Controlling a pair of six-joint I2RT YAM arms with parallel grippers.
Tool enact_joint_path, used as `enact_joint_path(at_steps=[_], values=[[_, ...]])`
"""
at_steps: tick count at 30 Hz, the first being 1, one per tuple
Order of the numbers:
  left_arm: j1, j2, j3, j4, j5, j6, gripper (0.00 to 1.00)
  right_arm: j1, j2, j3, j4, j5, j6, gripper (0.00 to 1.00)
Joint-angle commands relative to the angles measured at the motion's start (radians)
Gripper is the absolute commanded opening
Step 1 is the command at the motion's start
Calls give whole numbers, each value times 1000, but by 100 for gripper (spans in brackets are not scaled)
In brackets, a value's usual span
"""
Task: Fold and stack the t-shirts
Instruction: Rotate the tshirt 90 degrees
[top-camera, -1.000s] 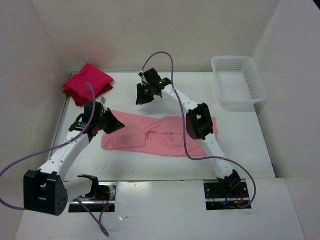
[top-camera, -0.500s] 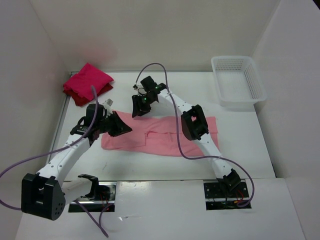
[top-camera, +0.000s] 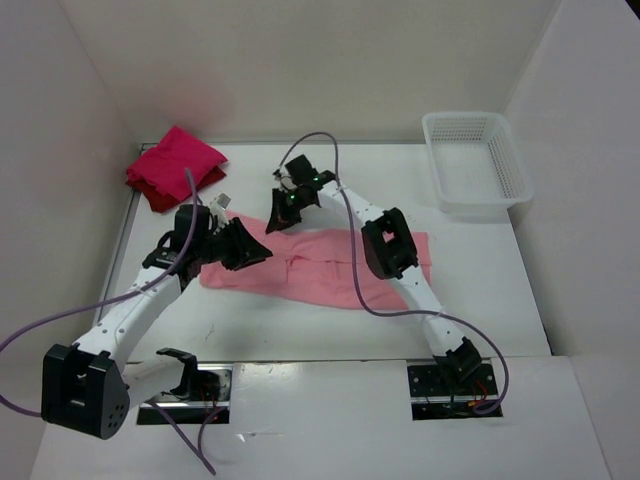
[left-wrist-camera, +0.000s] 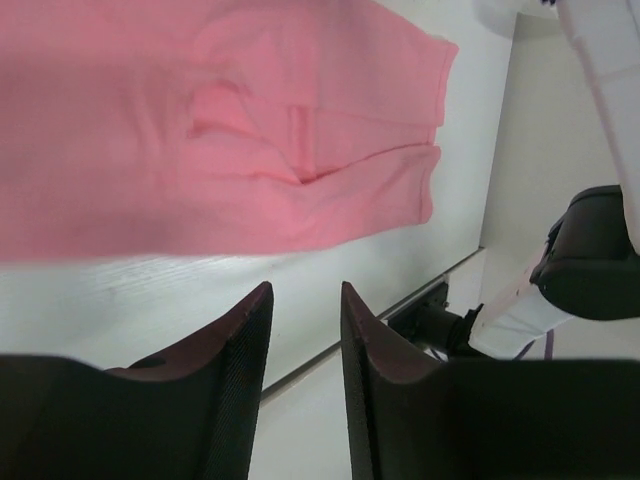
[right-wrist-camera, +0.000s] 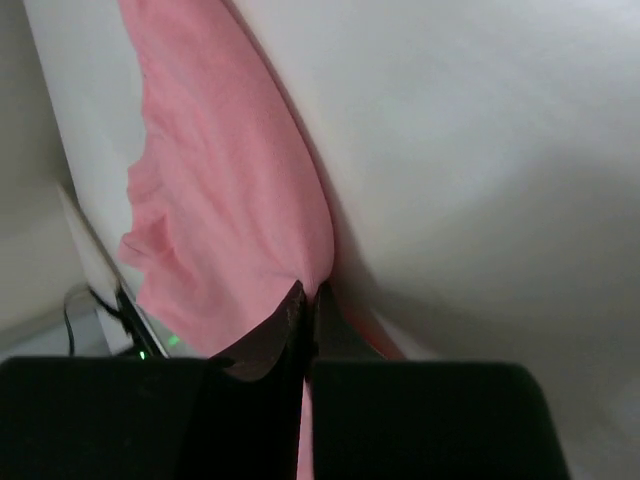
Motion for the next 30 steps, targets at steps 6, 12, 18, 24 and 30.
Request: enact_joint_path(at_steps=[6, 12, 18, 24, 30], values=[[-103, 104, -17, 131, -64, -147, 52, -239, -238, -253, 252, 317, 372, 1], [-333, 294, 15, 234, -119, -235, 54, -310, -368, -390, 293, 467, 504, 1], [-489, 414, 30, 309, -164, -337, 62, -331, -417, -359, 295, 523, 542, 39], [-664, 636, 147, 409, -127, -435, 62, -331, -523, -349, 228, 563, 433, 47], [-740, 761, 208, 497, -207, -613, 62, -340, -879, -741, 339, 615, 401, 48]])
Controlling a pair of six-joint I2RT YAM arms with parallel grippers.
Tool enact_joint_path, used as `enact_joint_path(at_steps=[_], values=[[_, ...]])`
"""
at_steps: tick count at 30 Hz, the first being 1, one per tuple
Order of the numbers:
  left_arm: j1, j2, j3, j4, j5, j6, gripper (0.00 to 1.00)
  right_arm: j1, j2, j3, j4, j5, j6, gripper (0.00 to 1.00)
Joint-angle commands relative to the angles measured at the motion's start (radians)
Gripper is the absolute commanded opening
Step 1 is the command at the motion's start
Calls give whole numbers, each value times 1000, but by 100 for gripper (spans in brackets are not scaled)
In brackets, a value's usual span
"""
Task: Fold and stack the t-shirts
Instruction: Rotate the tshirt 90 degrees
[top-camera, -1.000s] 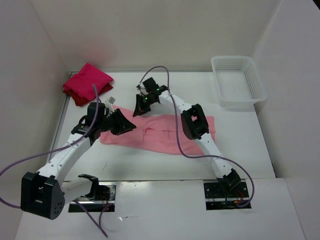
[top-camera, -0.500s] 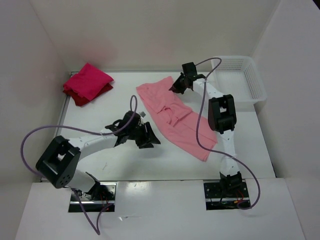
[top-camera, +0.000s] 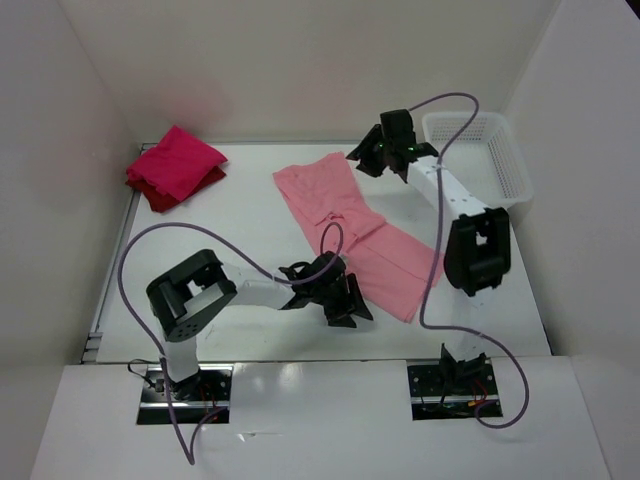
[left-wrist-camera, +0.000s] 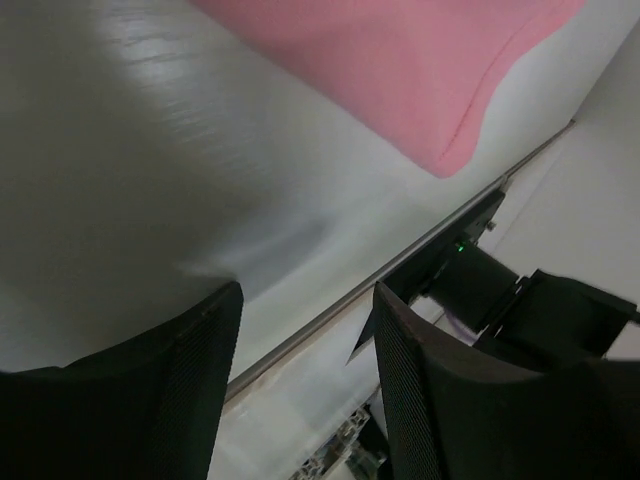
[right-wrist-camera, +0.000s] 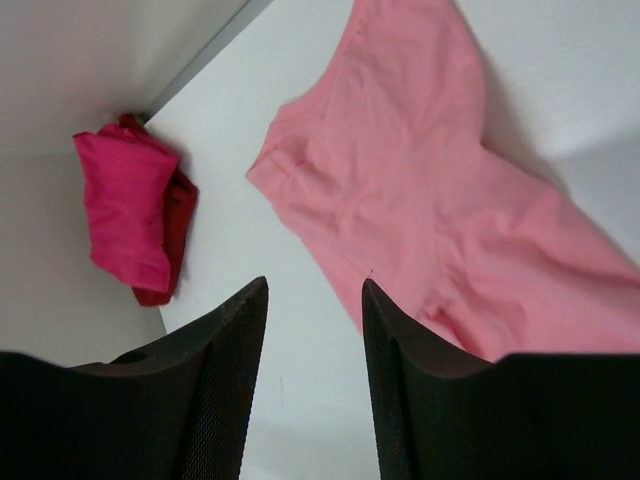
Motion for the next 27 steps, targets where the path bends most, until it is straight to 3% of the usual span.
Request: enact_joint_path(at_steps=[1, 7, 16, 20, 27], values=[[-27, 39, 51, 84, -76, -151, 63, -2, -238, -155, 79, 57, -37, 48], [-101, 124, 120, 120, -148, -278, 64, -2, -496, -418, 104, 79, -23, 48], [-136, 285, 249, 110, -202, -366, 49, -2, -755, -617, 92, 68, -2, 48], [-136, 315, 309, 95, -216, -357, 39, -2, -799, -669, 104, 54, 21, 48], [-136, 313, 329, 95, -216, -280, 6, -2, -831, -709, 115, 33, 22, 48]])
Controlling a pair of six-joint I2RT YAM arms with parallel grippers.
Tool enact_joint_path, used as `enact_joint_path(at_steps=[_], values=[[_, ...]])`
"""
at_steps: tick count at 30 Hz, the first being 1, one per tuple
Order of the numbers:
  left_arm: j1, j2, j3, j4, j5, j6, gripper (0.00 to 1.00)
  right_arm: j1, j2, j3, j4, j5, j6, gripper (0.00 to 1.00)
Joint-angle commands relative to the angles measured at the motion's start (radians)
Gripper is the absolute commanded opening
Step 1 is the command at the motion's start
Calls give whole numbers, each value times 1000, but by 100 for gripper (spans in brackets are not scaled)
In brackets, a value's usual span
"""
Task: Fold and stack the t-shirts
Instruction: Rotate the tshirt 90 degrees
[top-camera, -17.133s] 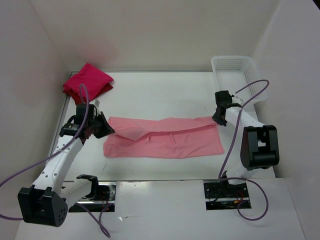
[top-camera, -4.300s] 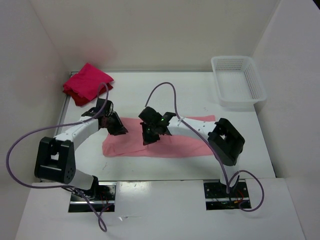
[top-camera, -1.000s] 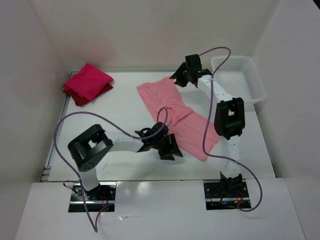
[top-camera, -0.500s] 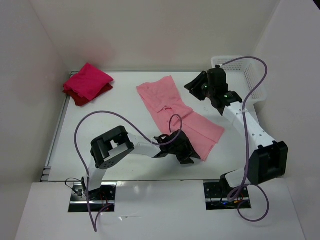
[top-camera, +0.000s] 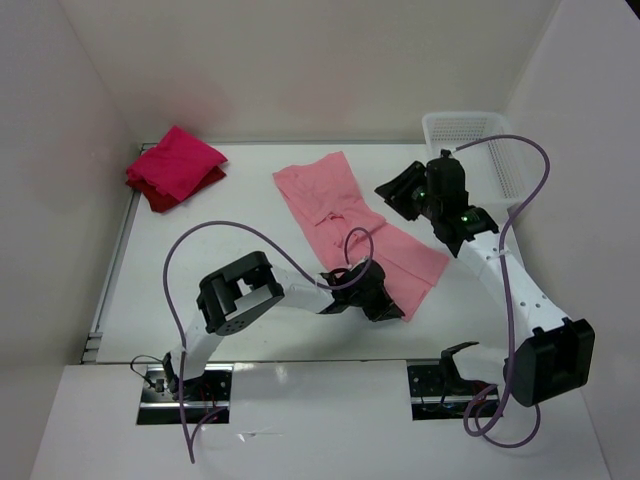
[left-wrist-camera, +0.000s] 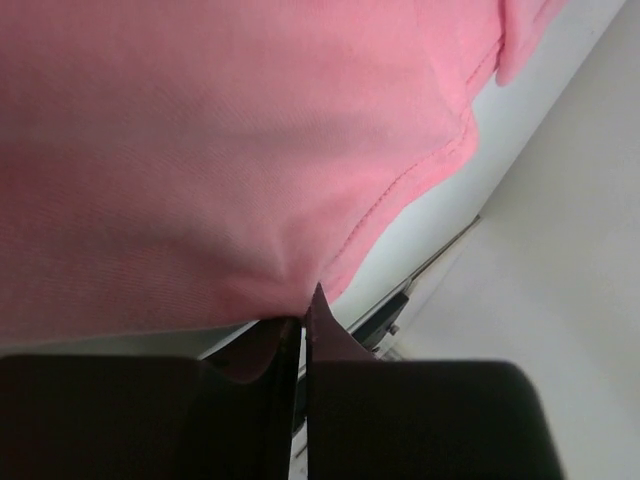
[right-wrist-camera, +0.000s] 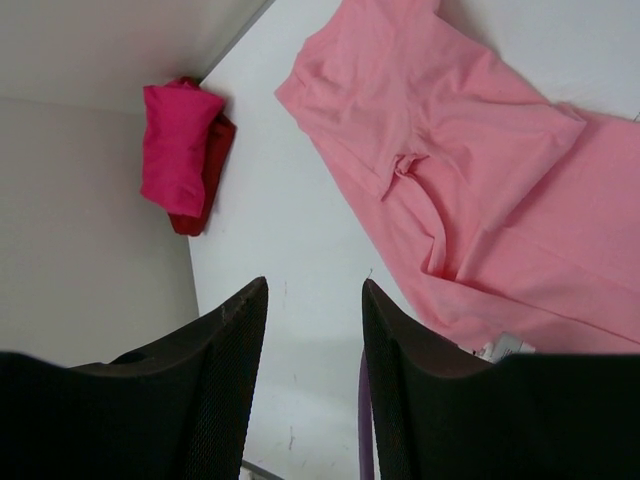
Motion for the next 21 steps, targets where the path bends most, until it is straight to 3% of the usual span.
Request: enact_joint_path(at_steps=[1, 6, 9, 13, 14, 19, 21], values=[[1, 0, 17, -29, -5, 85, 4, -1, -29, -12, 45, -3, -9, 48], [33, -160, -153, -87, 168, 283, 0, -1, -29, -54, 45, -52, -19, 48], [62, -362, -351, -217, 185, 369, 0, 23, -38, -97, 45, -61, -19, 48], [133, -746, -549, -445, 196, 426, 1, 89, -12, -121, 24, -61, -19, 48], [151, -807, -582, -473, 208, 426, 5, 106, -12, -131, 24, -61, -19, 48], [242, -1239, -737, -680, 223, 360, 74, 175, -56, -235, 1, -35, -17, 48], [286, -1359, -826, -708, 237, 296, 77, 189, -99, -297, -10, -11, 4, 48]])
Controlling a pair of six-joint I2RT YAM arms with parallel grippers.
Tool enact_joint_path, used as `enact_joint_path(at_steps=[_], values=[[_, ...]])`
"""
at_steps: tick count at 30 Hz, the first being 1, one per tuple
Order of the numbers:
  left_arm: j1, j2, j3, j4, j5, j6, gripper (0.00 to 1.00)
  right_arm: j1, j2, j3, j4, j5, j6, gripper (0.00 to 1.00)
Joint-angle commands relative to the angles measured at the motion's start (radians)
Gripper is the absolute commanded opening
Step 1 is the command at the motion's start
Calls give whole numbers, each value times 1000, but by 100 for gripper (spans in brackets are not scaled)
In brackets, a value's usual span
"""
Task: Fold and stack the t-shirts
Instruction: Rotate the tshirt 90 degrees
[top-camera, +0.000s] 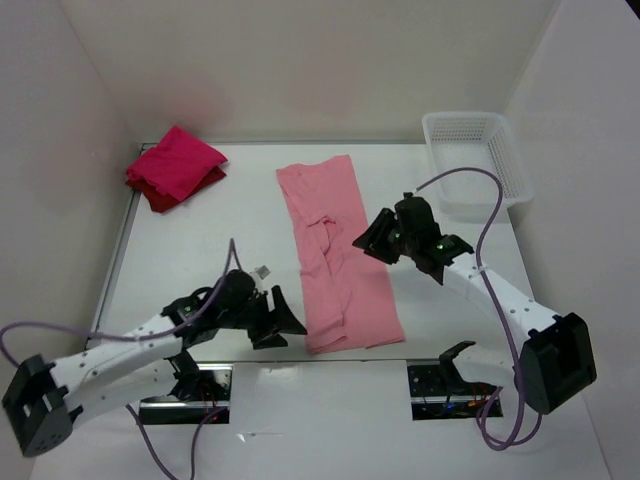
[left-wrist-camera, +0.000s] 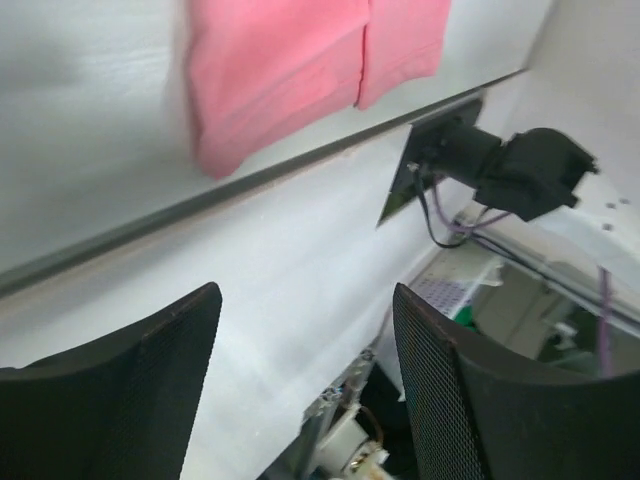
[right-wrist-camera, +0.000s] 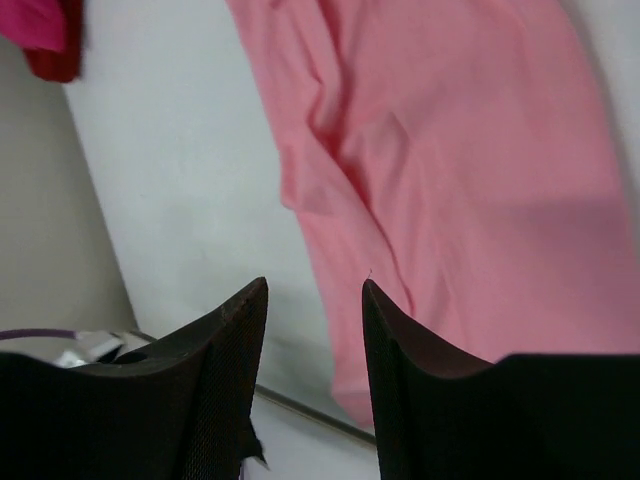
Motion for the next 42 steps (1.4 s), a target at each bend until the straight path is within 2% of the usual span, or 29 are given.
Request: enact_joint_path(at_steps=[1, 4, 6, 7, 8, 9, 10, 11, 12, 13, 15, 16, 20, 25, 29, 33, 35, 39, 42], values=[[51, -220, -117, -164, 48, -81, 77, 20, -78, -78, -36, 51, 8, 48], [74, -337, -221, -112, 109, -174, 77, 29, -131, -133, -73, 62, 28, 48], [85, -337, -211, -103, 68, -155, 75, 29, -159, -170, -82, 82, 28, 42], [85, -276, -150, -121, 33, -119, 75, 29, -168, -180, -82, 82, 39, 39], [94, -227, -101, -130, -8, -77, 74, 29, -168, -191, -82, 82, 39, 32], [109, -172, -46, -130, -80, 18, 72, 29, -168, -191, -71, 73, 39, 14], [120, -45, 12, -130, -111, 68, 67, 29, -156, -191, -71, 64, 39, 8], [137, 20, 141, -130, -137, 115, 66, 29, -156, -191, -71, 64, 39, 3], [160, 83, 200, -117, -168, 160, 64, 38, -156, -191, -61, 64, 39, 0], [225, 196, 249, -78, -168, 230, 62, 38, -156, -191, -50, 54, 39, 0], [313, 296, 339, -26, -147, 272, 61, 38, -165, -191, -50, 54, 39, 0], [403, 394, 360, 36, -120, 299, 61, 38, -165, -191, -41, 45, 39, 0], [554, 644, 509, 115, -161, 391, 61, 57, -174, -182, -32, 31, 39, 1], [599, 960, 734, 165, -141, 461, 62, 57, -174, -182, -18, 10, 30, 4], [599, 1108, 864, 192, -125, 470, 64, 57, -164, -173, -8, -13, 19, 7], [599, 1213, 976, 220, -139, 470, 64, 66, -164, -173, -8, -22, 19, 22], [599, 1283, 1030, 209, -139, 470, 64, 66, -164, -173, -8, -22, 19, 26], [599, 1402, 1180, 178, -148, 436, 53, 66, -155, -182, 2, -38, 19, 30], [599, 1502, 1349, 137, -136, 436, 34, 66, -155, -182, 13, -38, 19, 30]])
